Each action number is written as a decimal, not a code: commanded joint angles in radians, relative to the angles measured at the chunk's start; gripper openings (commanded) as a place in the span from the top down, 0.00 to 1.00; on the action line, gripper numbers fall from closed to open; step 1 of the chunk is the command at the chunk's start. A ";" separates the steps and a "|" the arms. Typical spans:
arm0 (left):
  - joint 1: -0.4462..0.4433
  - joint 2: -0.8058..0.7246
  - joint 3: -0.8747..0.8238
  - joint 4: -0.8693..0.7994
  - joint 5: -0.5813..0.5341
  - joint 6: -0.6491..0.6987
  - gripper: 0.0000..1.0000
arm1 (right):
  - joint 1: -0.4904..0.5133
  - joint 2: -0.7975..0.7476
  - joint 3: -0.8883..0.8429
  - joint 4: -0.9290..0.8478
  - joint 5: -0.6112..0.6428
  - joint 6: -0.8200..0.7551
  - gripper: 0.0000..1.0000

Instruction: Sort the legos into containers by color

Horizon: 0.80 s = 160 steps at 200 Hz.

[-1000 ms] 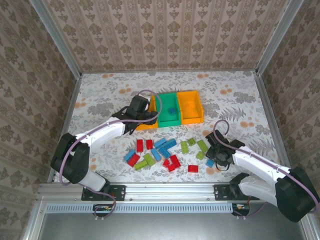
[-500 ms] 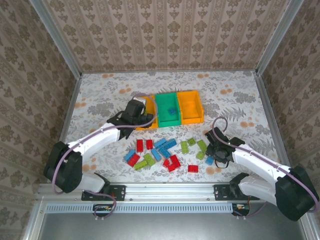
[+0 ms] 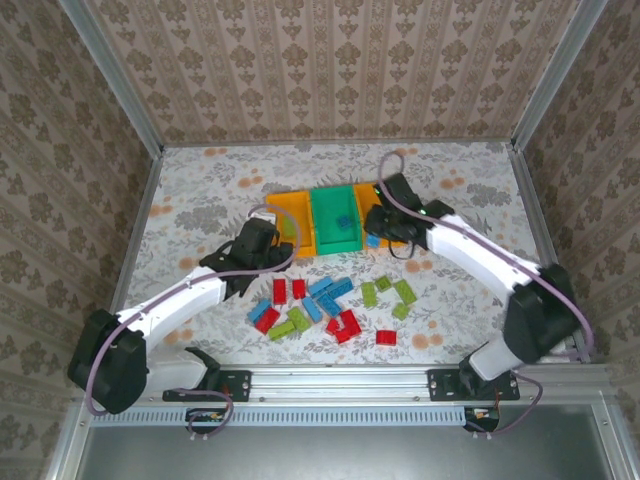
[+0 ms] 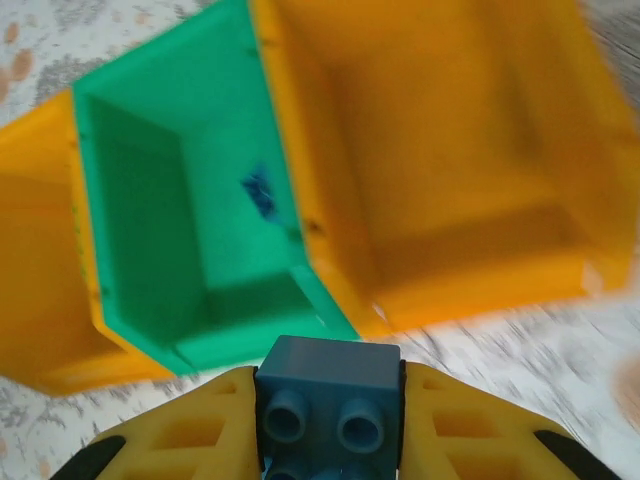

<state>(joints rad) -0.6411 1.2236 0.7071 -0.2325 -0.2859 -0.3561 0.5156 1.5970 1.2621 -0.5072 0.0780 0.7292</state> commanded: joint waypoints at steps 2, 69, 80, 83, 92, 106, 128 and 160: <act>-0.006 -0.044 -0.054 -0.065 0.008 -0.075 0.16 | 0.009 0.149 0.151 0.024 -0.049 -0.103 0.74; -0.017 -0.145 -0.147 -0.077 0.040 -0.121 0.16 | 0.021 0.378 0.355 0.026 -0.061 -0.151 0.71; -0.019 -0.146 -0.148 -0.079 0.046 -0.120 0.16 | 0.023 0.400 0.369 0.024 -0.059 -0.154 0.70; -0.019 -0.145 -0.147 -0.078 0.048 -0.121 0.16 | 0.023 0.405 0.372 0.022 -0.058 -0.154 0.69; -0.021 -0.142 -0.147 -0.075 0.054 -0.120 0.16 | 0.024 0.422 0.386 0.016 -0.057 -0.158 0.67; -0.026 -0.134 -0.146 -0.072 0.062 -0.127 0.16 | 0.027 0.444 0.404 0.008 -0.054 -0.165 0.63; -0.042 -0.126 -0.144 -0.063 0.081 -0.134 0.16 | 0.029 0.460 0.415 0.007 -0.049 -0.169 0.56; -0.087 -0.126 -0.135 -0.072 0.057 -0.131 0.15 | 0.030 0.461 0.418 0.011 -0.054 -0.178 0.44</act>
<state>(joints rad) -0.7013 1.0935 0.5667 -0.2947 -0.2211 -0.4686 0.5381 2.0472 1.6413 -0.4782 0.0212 0.5694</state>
